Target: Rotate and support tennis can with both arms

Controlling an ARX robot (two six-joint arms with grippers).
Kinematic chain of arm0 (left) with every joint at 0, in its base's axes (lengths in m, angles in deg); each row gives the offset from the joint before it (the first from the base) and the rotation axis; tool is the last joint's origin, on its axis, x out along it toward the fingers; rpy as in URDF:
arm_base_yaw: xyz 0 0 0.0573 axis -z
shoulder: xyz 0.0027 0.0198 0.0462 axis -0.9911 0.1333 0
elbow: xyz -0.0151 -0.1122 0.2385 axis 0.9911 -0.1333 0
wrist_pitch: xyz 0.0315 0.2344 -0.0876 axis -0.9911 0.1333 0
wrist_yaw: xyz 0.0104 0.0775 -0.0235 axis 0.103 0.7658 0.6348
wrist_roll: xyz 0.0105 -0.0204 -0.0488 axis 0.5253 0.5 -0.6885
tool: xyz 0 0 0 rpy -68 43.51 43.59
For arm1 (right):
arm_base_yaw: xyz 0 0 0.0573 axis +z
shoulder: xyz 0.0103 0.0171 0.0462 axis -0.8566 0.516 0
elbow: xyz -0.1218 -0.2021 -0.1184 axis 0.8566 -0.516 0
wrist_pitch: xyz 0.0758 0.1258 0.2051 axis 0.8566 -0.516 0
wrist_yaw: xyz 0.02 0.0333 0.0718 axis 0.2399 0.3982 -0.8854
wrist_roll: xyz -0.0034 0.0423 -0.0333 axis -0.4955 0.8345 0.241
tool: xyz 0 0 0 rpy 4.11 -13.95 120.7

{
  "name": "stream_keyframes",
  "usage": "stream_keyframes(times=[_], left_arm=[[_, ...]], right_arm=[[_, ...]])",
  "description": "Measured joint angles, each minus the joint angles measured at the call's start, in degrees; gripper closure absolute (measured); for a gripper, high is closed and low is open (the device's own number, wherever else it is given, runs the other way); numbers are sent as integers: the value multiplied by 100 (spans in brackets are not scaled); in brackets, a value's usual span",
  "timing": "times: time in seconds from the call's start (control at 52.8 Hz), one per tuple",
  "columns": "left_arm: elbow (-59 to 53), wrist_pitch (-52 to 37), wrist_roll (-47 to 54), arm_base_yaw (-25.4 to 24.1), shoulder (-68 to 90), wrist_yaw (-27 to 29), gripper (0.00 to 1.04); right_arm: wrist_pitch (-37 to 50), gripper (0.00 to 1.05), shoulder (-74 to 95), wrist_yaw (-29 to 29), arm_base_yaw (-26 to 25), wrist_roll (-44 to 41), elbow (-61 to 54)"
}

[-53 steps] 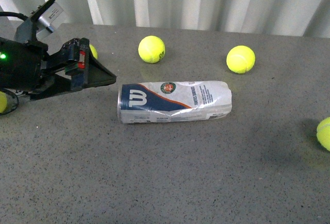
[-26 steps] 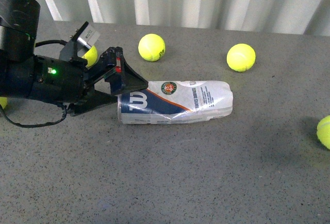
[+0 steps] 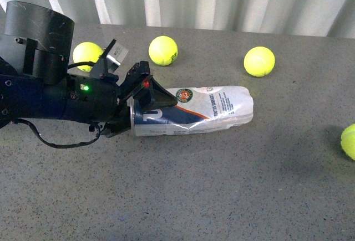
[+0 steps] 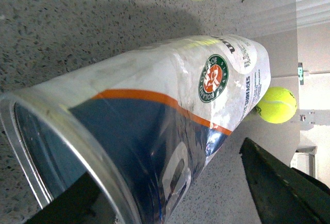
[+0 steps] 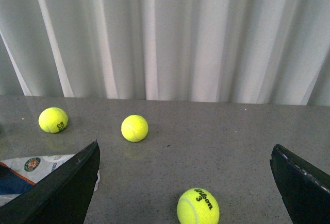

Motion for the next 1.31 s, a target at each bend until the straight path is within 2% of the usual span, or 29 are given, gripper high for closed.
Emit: stream_keyframes(times=[0.284, 0.341, 0.36, 0.417, 0.569, 0.701, 0.796, 0.891, 1.08, 1.156, 1.308], left_arm=[[-39, -57, -214, 129, -17, -98, 80], [-85, 44, -210, 142, -83, -153, 89], [-118, 136, -203, 144, -177, -212, 96], [-131, 317, -151, 149, -350, -293, 102], [-107, 1491, 448, 153, -1082, -118, 101], [452, 3390, 1541, 153, -1880, 348, 101], [1266, 4642, 2365, 201, -2271, 861, 101], [2341, 5836, 3335, 334, -2396, 1613, 101], [4999, 8380, 5600, 925, -1919, 3058, 101], [5364, 8813, 6087, 1080, -1766, 3464, 101], [5383, 9071, 6826, 1338, -1528, 4072, 101]], right_arm=[[0, 7, 0, 0, 0, 0, 0], [0, 7, 0, 0, 0, 0, 0], [0, 7, 0, 0, 0, -2, 0], [0, 7, 0, 0, 0, -2, 0], [0, 7, 0, 4, 0, 0, 0], [0, 7, 0, 0, 0, 0, 0], [0, 7, 0, -2, 0, -2, 0], [0, 7, 0, 2, 0, 0, 0], [0, 7, 0, 0, 0, 0, 0], [0, 7, 0, 2, 0, -2, 0], [0, 7, 0, 2, 0, 0, 0]])
